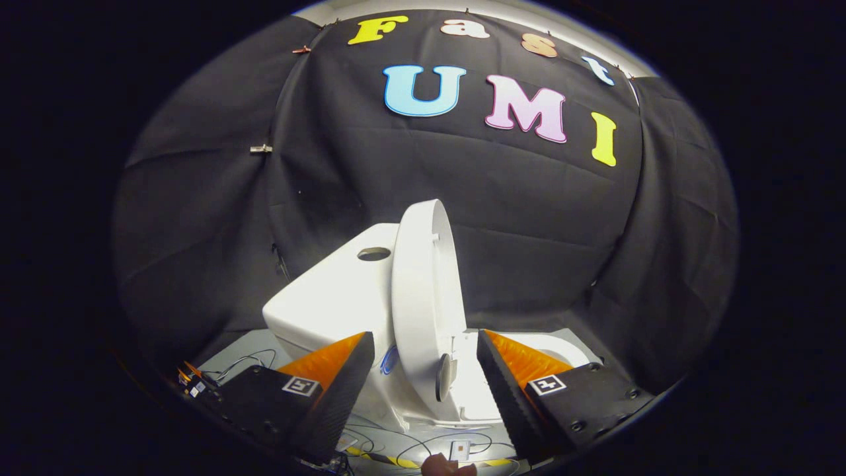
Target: Open the toilet lid.
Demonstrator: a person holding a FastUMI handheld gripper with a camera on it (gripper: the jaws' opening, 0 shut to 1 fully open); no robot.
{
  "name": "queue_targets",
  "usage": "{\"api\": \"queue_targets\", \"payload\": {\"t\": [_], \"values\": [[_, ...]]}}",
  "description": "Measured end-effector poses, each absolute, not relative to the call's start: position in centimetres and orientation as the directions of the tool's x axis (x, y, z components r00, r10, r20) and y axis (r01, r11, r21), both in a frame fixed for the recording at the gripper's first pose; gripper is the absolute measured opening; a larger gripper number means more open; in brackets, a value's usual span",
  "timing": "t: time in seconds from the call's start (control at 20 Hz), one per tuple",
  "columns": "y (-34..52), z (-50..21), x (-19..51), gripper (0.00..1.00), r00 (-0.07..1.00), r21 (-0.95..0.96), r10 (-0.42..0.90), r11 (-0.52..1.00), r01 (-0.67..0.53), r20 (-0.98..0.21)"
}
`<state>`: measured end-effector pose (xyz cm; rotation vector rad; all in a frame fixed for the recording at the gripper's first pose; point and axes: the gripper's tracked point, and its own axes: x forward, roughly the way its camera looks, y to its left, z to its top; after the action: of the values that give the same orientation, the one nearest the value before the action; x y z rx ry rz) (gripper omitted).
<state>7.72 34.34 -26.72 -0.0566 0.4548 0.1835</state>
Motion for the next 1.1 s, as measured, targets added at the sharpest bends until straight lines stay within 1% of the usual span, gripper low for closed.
{"api": "queue_targets", "payload": {"t": [0.45, 0.75, 1.1], "values": [[29.7, -19.0, 7.3, 0.99, 0.918, 0.041, 0.2, 0.979, -0.198, -0.343], [24.5, -14.0, 6.5, 0.99, 0.945, 0.063, 0.177, 0.984, -0.166, -0.276], [18.7, -9.9, 4.7, 0.99, 0.969, 0.039, 0.146, 0.989, -0.141, -0.2]]}}
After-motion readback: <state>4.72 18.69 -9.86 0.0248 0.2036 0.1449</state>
